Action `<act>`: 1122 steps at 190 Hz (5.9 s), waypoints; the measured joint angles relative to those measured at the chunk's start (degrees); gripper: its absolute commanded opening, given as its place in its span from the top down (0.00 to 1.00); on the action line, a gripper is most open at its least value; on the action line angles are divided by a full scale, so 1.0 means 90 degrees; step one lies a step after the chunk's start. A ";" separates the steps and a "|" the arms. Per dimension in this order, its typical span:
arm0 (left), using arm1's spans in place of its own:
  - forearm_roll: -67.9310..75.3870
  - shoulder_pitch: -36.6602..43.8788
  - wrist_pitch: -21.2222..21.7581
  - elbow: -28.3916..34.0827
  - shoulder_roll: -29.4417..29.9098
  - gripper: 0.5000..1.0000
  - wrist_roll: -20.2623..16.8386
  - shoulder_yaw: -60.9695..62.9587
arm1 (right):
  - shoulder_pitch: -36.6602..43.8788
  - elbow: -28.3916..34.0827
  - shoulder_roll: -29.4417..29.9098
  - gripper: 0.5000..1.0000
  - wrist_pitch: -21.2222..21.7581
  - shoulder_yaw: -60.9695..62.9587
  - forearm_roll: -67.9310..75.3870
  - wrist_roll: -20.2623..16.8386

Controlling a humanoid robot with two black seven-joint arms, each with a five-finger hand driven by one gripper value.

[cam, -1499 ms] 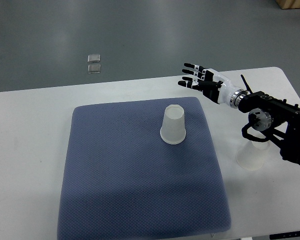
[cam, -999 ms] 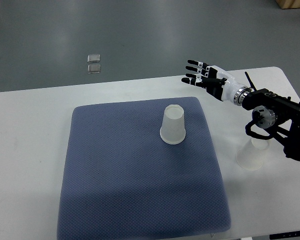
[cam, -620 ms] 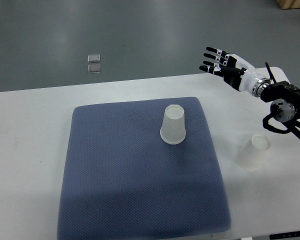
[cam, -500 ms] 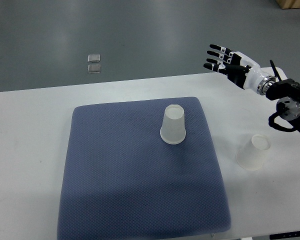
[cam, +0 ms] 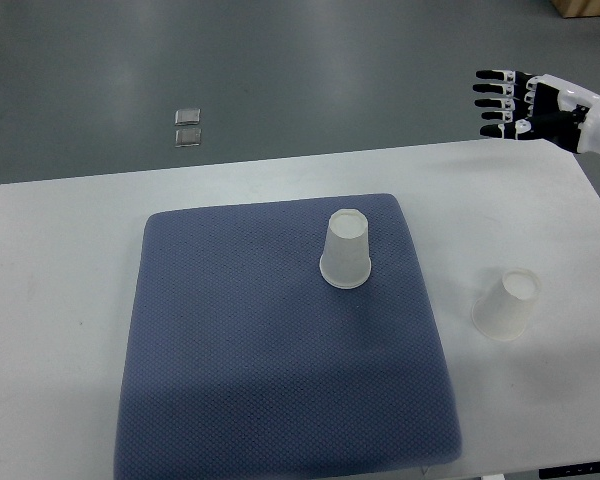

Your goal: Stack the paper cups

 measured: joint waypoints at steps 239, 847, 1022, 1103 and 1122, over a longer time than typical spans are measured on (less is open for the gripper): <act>0.0000 0.0002 0.0000 0.0000 0.0000 0.00 0.0000 -0.0002 | -0.0502 0.3258 -0.2089 0.16 -0.1604 -0.1987 -0.4733 0.0515; 0.0000 0.0002 0.0000 0.0000 0.0000 0.00 0.0000 -0.0001 | 0.0598 0.2952 -0.0794 0.68 -0.0193 -0.0192 -0.4637 0.0945; 0.0000 0.0001 0.0000 0.0000 0.0000 0.00 0.0000 -0.0001 | 0.1157 0.2255 0.1175 0.66 0.0263 -0.0163 -0.5134 -0.0131; 0.0000 0.0001 0.0000 0.0000 0.0000 0.00 0.0000 -0.0001 | 0.1160 0.1968 0.1372 0.64 0.0249 -0.0191 -0.5152 -0.0275; 0.0000 0.0001 0.0000 0.0000 0.0000 0.00 0.0000 -0.0001 | 0.1160 0.1945 0.1372 0.64 0.0252 -0.0191 -0.5152 -0.0276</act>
